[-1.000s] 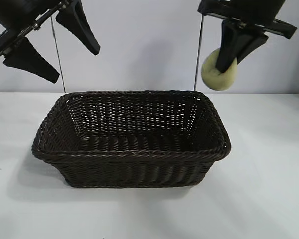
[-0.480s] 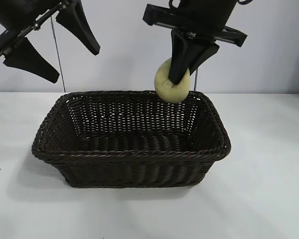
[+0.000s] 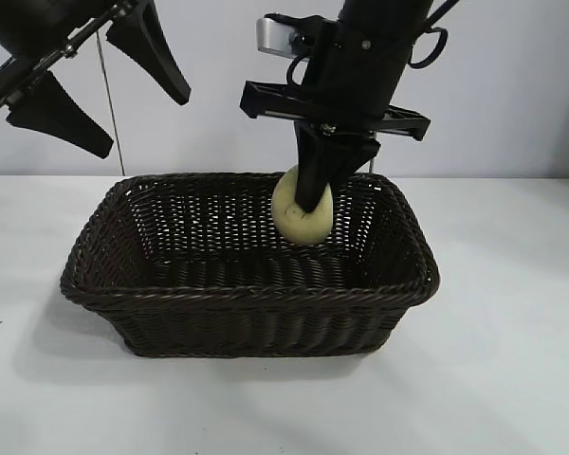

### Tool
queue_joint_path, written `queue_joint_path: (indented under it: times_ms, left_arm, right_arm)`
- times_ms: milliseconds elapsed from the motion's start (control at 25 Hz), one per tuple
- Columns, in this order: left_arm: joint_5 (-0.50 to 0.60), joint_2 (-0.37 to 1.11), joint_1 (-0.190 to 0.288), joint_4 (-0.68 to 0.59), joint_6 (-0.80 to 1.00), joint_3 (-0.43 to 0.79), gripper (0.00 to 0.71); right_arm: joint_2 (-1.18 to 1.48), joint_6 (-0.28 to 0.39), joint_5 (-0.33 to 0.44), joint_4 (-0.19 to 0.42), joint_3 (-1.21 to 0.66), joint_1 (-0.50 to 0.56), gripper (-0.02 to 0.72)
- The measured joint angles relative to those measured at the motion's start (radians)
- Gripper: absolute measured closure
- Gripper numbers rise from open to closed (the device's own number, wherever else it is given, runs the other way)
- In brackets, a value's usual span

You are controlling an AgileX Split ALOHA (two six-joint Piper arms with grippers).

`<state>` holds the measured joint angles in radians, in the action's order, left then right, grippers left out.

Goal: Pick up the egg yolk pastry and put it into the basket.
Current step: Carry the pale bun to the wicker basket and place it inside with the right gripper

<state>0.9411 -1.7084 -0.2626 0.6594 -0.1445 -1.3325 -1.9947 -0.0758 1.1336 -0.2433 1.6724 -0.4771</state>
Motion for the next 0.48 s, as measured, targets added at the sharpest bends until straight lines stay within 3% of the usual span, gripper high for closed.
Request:
queue_joint_path:
  times_ms: [200,360,480]
  left_arm:
    - [0.0,0.0,0.0,0.0,0.0,0.0,0.114]
    - [0.0,0.0,0.0,0.0,0.0,0.0,0.114]
    - [0.0,0.0,0.0,0.0,0.0,0.0,0.114]
  right_arm:
    - [0.0,0.0,-0.001,0.0,0.0,0.0,0.559]
    - [0.0,0.0,0.0,0.0,0.0,0.0,0.379]
    - [0.002,0.0,0.001,-0.001,0.002,0.0,0.315]
